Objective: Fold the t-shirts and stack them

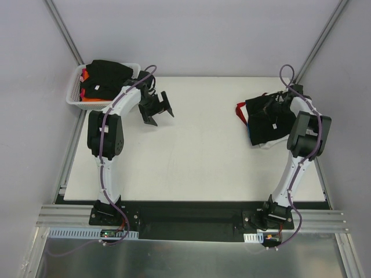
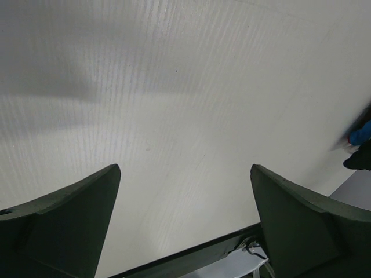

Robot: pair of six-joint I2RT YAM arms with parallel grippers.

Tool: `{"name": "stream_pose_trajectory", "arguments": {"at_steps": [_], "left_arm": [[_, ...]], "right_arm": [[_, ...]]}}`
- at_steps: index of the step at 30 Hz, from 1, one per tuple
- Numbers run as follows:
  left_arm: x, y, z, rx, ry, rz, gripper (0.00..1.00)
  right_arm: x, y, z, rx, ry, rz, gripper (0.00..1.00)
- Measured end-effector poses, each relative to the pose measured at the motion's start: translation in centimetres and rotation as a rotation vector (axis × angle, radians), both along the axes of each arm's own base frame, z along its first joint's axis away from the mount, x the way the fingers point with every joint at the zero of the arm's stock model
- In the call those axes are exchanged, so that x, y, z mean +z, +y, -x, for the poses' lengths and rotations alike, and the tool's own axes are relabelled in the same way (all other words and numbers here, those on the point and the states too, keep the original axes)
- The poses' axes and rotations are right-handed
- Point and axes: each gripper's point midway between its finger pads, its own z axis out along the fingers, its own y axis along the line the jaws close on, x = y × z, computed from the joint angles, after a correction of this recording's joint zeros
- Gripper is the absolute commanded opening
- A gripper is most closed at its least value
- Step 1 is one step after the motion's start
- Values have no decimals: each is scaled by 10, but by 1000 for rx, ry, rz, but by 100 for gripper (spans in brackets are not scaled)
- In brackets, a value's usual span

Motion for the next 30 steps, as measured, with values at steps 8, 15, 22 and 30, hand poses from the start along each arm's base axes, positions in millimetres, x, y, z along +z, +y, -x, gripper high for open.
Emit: {"name": "stream_pose_trajectory", "arguments": {"at_steps": [8,15,22,30], "left_arm": [[-9,4,6,5,23,-22,96],[-18,6,14,3,52,-30,96],[-17,7,17,-2,52,-32,96],[-13,7,17,-6,42,-31,95]], "right_arm": [[-7,7,-34,19,-19,-43,1],[-5,1,-55,-20,-35,-54,3],[-6,-12,-66,-93,-35,-42,1],[-5,-37,-82,-204,-55,-27,1]]}}
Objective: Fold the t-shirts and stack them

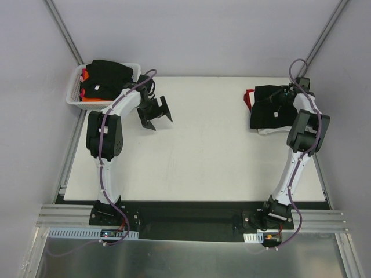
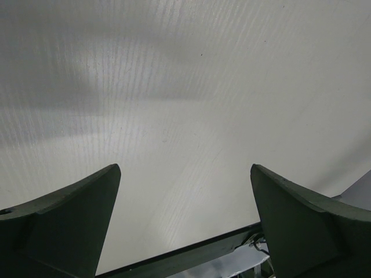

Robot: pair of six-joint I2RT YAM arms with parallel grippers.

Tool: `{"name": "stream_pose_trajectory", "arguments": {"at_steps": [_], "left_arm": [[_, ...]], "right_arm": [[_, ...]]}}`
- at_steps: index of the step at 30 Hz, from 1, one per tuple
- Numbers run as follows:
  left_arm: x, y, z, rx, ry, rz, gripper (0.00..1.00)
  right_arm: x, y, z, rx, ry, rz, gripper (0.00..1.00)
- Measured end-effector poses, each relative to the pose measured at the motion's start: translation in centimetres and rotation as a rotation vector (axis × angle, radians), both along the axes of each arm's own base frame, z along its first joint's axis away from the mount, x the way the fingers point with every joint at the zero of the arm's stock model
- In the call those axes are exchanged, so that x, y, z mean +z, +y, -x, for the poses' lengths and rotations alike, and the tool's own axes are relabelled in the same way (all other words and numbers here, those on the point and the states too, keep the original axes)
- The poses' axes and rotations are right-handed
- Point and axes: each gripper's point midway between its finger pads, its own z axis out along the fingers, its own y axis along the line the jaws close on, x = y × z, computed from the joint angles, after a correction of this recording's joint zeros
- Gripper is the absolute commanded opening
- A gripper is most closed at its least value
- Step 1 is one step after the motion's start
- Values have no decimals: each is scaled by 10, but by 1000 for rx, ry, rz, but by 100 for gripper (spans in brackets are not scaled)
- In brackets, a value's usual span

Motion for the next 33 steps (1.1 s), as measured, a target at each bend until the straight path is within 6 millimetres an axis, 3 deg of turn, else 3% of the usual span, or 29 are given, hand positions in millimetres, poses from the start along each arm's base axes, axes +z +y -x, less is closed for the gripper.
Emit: {"name": "stream_pose_trajectory", "arguments": {"at_steps": [7,24,27,31,33], "left_arm": [[0,1,1,-13,-1,-4,95],[0,1,2,-17,1,-2,95],[0,1,2,-17,1,-2,95],[-1,1,2,-16,1,-4,96],[-1,2,1,-14,-2,-14,99]], "right_arm": [[0,-17,-8,-39,-21,-6,1],[0,-15,-4,16,-72,-22,6],[1,-15,-4,21,-76,-24,18],[8,-12,-4,35,-98,-37,50],[17,-9,-4,49,-131,-51,55]]}}
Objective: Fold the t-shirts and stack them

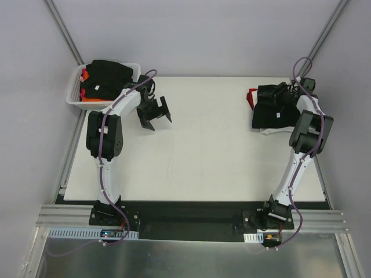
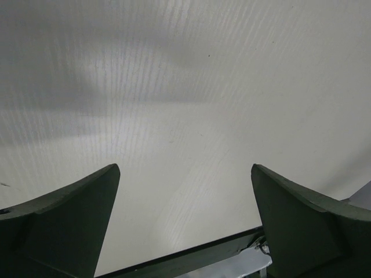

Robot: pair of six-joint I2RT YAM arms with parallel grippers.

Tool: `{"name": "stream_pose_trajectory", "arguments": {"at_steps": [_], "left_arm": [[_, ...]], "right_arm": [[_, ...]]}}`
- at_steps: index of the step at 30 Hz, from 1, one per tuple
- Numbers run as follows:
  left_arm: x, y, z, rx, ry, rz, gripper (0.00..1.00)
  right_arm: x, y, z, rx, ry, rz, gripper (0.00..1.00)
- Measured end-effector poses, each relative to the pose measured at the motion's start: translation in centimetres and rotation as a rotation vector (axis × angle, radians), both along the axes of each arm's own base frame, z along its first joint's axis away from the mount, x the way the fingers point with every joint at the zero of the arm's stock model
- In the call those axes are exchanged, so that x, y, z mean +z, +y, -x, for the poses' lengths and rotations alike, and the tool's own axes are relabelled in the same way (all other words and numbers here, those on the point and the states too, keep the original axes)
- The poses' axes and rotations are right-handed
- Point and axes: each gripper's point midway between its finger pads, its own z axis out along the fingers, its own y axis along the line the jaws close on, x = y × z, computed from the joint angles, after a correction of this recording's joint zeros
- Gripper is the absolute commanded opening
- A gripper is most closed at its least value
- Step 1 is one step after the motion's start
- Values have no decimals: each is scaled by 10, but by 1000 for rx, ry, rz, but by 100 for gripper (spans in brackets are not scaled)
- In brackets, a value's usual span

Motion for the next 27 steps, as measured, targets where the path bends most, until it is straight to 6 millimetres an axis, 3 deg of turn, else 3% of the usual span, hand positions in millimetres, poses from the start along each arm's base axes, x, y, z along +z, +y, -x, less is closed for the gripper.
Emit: {"name": "stream_pose_trajectory", "arguments": {"at_steps": [4,12,17,24,27], "left_arm": [[1,7,-2,9,-17,-42,99],[10,17,-6,28,-57,-87,99],[17,36,-18,76,-80,-119,99],[75,84,-76,208,-264,-138,99],[89,92,-87,230,-308,-132,99]], "right_arm": [[18,5,-1,21,-63,-52,65],[38,9,8,29,-89,-115,62],[38,14,23,33,-64,-138,61],[39,26,47,83,-27,-142,63],[48,34,59,111,-33,-141,61]]}}
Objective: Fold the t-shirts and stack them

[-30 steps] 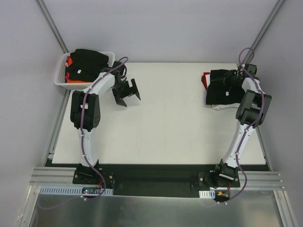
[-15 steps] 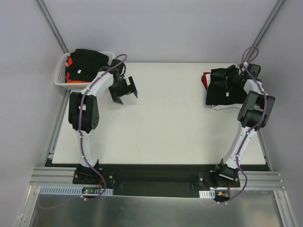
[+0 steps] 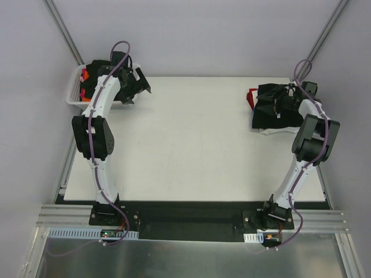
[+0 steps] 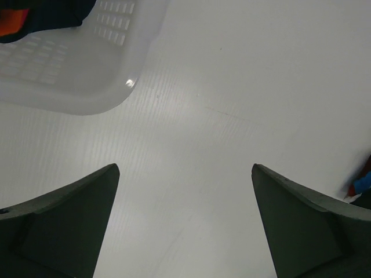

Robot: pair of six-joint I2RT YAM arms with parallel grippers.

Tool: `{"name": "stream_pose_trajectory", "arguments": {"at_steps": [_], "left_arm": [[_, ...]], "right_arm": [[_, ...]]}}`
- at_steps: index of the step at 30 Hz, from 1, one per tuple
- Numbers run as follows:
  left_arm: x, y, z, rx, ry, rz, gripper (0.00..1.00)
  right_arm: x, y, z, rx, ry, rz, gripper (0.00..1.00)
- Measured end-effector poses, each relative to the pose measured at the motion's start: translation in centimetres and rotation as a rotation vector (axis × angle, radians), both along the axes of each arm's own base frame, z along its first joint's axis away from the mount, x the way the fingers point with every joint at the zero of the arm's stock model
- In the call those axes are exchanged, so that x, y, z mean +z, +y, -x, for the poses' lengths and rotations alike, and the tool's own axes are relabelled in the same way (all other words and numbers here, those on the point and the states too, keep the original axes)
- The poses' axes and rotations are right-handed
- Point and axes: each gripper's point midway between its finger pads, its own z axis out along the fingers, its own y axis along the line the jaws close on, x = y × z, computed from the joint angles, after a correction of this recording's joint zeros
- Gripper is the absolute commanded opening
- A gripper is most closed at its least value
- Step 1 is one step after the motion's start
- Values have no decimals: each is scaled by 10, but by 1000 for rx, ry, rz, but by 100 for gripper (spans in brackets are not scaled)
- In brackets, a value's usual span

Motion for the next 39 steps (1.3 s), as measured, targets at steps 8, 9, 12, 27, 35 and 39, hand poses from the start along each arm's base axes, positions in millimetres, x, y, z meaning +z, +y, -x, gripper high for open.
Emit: {"name": "stream_pose_trajectory", "arguments": {"at_steps": [8,9,12,27,35,39], "left_arm": [[-14,-16,16,-23,69,71,99],[-17,-18,19,-27,83,80,99],[-20,-22,25,-40,108,101,99],[11,7,35,-17,40,-40,99],[57,59,42,118,-65,-110,99],[69,82,47,178,-91,-142,99]], "right_arm": [[36,74,39,175,-38,51,65],[35,84,44,202,-29,71,66],[30,116,59,303,13,188,66],[5,191,112,573,30,502,70],[-1,196,97,532,13,512,78],[-13,198,95,534,41,505,84]]}}
